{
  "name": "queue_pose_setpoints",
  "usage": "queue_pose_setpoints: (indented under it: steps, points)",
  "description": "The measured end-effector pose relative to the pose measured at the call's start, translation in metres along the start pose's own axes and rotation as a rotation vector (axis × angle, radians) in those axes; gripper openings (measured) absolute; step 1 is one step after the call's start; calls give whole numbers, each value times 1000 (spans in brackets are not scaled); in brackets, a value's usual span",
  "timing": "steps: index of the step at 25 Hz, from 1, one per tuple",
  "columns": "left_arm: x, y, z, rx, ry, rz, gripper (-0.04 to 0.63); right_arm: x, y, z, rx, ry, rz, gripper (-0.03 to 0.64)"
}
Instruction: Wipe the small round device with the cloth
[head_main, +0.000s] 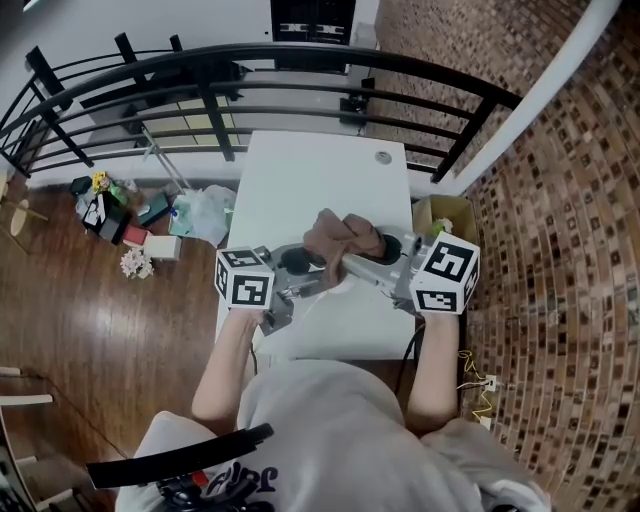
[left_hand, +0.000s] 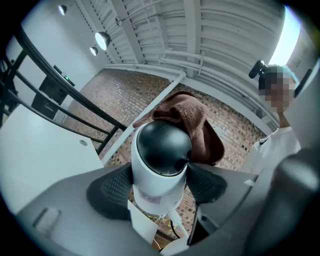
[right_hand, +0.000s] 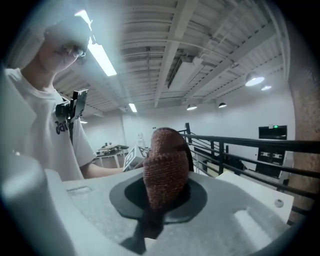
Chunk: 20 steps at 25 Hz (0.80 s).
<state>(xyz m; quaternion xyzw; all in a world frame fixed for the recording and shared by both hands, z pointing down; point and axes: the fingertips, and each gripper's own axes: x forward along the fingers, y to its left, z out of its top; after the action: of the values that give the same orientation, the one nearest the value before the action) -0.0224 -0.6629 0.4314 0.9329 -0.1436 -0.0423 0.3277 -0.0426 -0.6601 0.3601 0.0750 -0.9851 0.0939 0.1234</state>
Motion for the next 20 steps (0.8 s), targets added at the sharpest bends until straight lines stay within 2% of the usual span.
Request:
queue_pose_setpoints:
  steps: [4,7,10,12,17,20]
  points:
    - [-1,-10,-3,42,44,-29,359,-12,-26,3,65,-45,-85,26]
    - [-1,-36,-7,80,62,-139,359,-13,-34,-14,107,-1,-91,26]
    - [-3,-69,-12,166,78,-275,360,-3,-20,-29,181,2,19,25]
    - [-5,-82,-18,201,93,-330,360,2,-10,-33,225,-12,94,25]
    - [-5,-102,-24,230,116,-409,360,11,3,-44,293,0,235,25]
    - [-2,-106,-27,227,117,-422,360,13,5,-45,326,-13,271,25]
